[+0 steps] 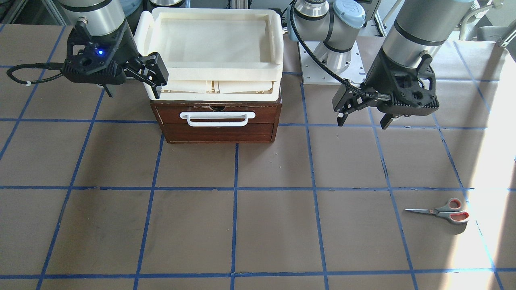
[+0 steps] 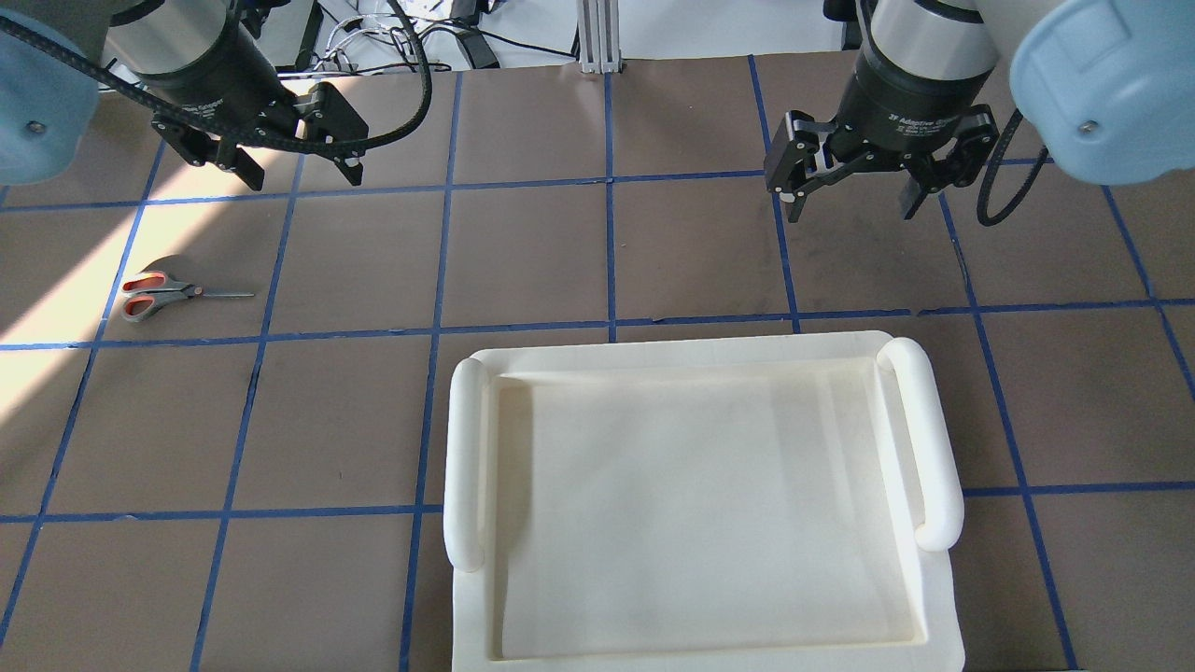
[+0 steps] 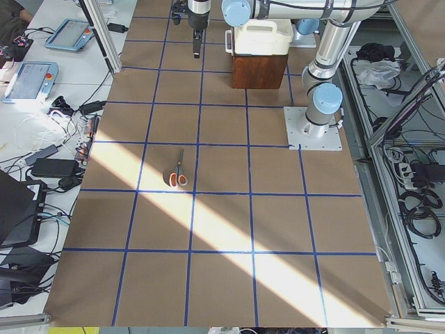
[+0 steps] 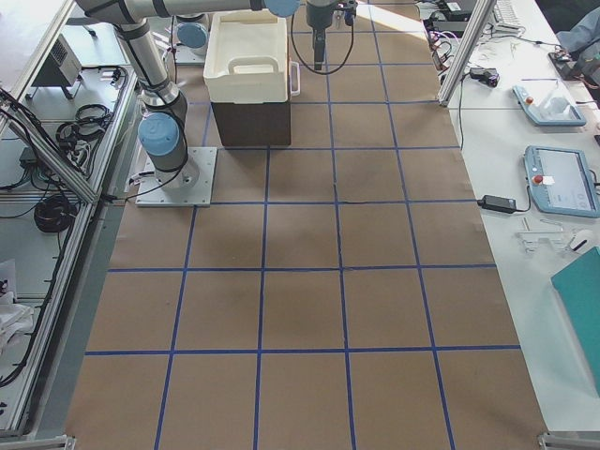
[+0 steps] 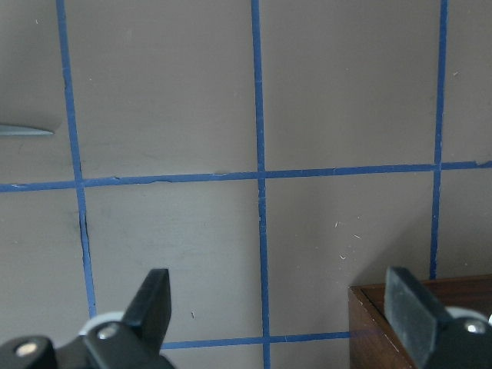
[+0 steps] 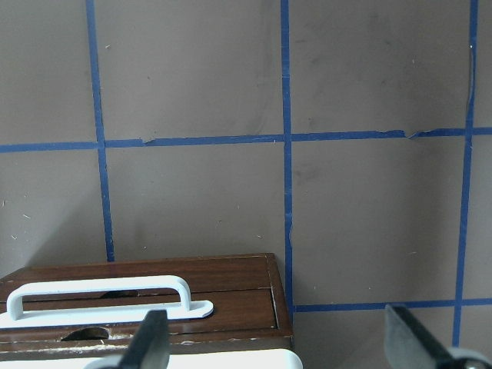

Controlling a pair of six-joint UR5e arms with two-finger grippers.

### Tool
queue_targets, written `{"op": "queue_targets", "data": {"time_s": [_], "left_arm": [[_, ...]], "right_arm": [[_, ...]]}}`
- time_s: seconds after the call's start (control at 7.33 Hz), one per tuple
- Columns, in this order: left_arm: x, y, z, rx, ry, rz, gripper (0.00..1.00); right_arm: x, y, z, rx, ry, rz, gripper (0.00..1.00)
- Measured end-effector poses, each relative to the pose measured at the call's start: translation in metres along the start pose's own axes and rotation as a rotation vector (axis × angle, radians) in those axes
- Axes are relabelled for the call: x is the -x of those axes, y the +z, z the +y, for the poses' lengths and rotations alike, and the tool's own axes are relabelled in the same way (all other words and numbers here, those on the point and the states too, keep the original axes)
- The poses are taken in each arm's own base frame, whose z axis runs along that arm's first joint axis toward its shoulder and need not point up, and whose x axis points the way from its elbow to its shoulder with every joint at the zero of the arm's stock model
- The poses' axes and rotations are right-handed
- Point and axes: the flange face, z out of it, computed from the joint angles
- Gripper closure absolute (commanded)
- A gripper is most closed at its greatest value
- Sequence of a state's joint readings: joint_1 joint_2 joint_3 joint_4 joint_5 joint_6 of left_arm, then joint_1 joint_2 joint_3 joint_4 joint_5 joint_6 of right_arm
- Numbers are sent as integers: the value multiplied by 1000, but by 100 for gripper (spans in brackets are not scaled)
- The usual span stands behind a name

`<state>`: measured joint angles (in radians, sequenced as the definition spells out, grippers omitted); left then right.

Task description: Place scissors in drawer with both arms

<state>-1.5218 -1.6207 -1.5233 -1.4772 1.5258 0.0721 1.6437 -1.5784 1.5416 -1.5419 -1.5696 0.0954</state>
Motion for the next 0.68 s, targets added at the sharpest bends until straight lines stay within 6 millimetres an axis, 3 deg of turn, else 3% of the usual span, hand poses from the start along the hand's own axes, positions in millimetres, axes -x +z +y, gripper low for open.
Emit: {"op": "queue_targets", "data": {"time_s": [0.41, 0.68], "left_arm": [[0, 1, 0, 3, 1, -2, 0], [7, 8, -3, 24, 11, -9, 0]], "right_arm": [[5, -4, 3, -4, -3, -17, 0], [27, -5, 5, -23, -75, -41, 0]]}}
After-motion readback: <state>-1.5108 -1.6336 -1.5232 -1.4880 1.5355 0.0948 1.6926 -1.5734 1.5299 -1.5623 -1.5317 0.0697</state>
